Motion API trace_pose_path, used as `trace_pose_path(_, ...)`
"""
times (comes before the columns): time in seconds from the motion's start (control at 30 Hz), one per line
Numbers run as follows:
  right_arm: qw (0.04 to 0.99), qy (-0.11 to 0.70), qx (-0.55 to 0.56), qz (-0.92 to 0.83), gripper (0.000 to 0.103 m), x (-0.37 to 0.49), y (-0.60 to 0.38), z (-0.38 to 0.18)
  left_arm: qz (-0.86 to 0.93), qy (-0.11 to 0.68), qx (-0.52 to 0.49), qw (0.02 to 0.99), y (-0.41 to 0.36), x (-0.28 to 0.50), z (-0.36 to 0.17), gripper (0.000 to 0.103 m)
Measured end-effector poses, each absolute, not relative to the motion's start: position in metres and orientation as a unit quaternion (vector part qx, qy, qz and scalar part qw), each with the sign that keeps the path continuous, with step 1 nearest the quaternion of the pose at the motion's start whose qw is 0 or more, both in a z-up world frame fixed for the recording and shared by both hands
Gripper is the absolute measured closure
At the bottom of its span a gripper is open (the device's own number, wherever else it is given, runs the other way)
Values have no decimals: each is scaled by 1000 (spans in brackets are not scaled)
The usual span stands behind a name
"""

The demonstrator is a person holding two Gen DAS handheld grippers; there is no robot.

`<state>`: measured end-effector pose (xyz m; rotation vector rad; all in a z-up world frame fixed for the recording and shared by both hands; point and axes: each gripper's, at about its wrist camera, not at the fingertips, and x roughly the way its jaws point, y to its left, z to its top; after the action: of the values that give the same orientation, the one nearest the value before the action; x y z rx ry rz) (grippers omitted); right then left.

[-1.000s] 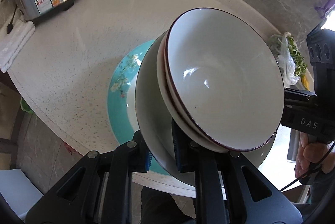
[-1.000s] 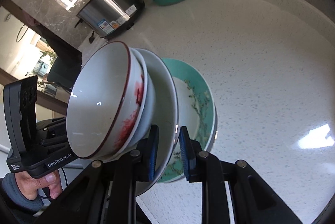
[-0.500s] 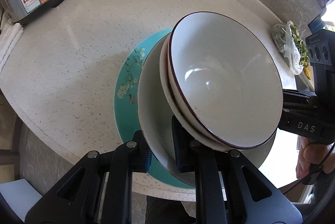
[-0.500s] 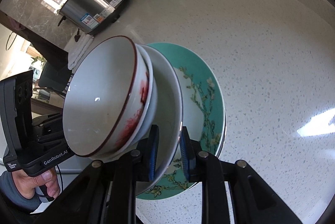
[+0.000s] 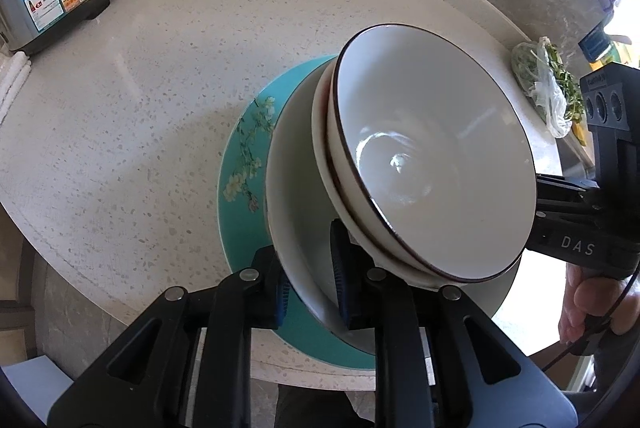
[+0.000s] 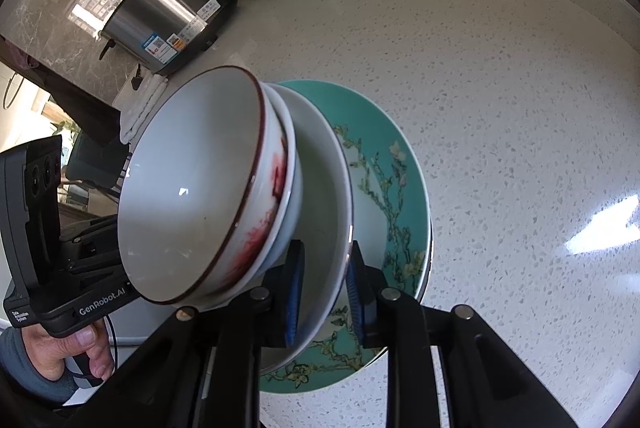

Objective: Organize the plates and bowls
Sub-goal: 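Carry the plate-and-bowl stack onto the teal plate stack, then lower the stack onto the teal plates, open both tools and withdraw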

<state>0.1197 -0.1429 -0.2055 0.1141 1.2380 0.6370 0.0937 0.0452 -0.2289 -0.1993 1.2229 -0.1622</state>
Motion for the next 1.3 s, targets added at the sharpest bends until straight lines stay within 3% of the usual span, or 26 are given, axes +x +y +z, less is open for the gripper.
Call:
trace_pose_path(0.13,772,564,52,290,77,116,-143,-202,-67,564,-100,817,51,86,-226,77)
trace_pose_path(0.33,779,553,43,291,56,113,-159,-190,-53,556,-109,822,54,68,-213,66)
trace_pose_path(0.43,785,539,42,301,51,112,-171,-177,-35,549,-108,828,52,56,-197,48)
trace_pose_path(0.5,789,531,53,304,44,111,-182,-167,-23,542,-108,833,50,48,-184,43)
trace_pose_path(0.57,794,520,66,307,36,110,-192,-156,-15,527,-112,842,50,40,-167,22)
trace_pose_path(0.67,802,504,65,315,27,105,-204,-138,5,494,-103,863,45,33,-135,1)
trace_pose_path(0.7,803,500,64,317,21,104,-208,-133,9,486,-98,868,43,32,-126,0)
trace_pose_path(0.83,806,491,81,320,13,100,-222,-120,30,446,-63,892,28,26,-85,0)
trace_pose_path(0.9,810,488,87,314,0,97,-227,-114,27,431,-50,901,24,28,-73,0)
trace_pose_path(1.1,843,453,81,278,0,81,-236,-86,-36,415,-67,907,4,49,-38,0)
trace_pose_path(1.3,879,426,82,197,0,65,-226,-69,-21,405,-8,914,-8,50,-33,0)
